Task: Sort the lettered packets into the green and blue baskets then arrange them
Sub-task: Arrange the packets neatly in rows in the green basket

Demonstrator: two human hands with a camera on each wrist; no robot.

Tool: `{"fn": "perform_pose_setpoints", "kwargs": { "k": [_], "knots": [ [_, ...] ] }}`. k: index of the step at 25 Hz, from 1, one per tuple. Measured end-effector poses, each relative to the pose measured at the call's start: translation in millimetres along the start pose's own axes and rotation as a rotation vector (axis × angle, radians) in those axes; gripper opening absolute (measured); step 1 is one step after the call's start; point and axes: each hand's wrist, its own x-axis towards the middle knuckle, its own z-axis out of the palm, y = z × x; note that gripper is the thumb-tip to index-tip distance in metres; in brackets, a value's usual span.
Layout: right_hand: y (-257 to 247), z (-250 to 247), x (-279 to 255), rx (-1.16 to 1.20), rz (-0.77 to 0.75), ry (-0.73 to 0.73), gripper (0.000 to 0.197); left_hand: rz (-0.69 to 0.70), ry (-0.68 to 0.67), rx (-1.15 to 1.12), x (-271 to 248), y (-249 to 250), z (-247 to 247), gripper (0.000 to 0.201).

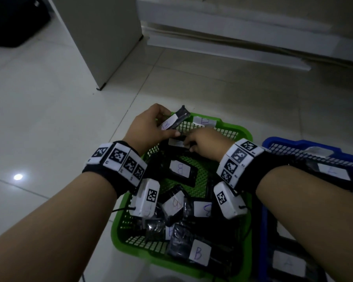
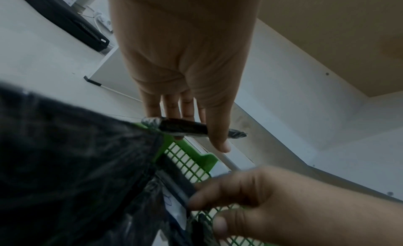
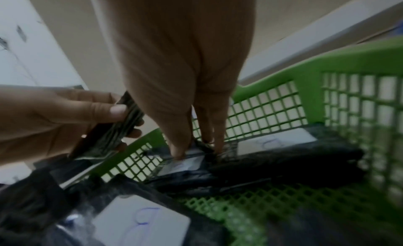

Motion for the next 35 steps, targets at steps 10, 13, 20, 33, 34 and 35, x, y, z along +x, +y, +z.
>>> {"fn": "perform_pose_setpoints", "kwargs": {
  "k": [10,13,20,33,34,35],
  "knots": [
    [7,8,-4,0.566,0.212,0.582,0.020,0.051,0.038,-0.002,2,-3,8,0.050],
    [5,9,-3,0.534,0.172,0.420,0.022,0.073,0.064,0.005,4,-6,8,0.046],
    [20,5,-23,0.199,0.209,0.150,0.025,0.230,-0.202,0.324,13,2,13,0.031],
    [31,12,-50,-0.053,0.089,-0.261,0.039,0.201,-0.787,0.782,9,20,37,0.037],
    [30,13,-51,-0.057,0.077,-0.310,0.040,0.191,-0.808,0.790,8,21,38,0.039],
    [30,15,-51,-0.069,0.070,-0.335,0.041,0.190,-0.828,0.796,7,22,40,0.040]
  ]
}}
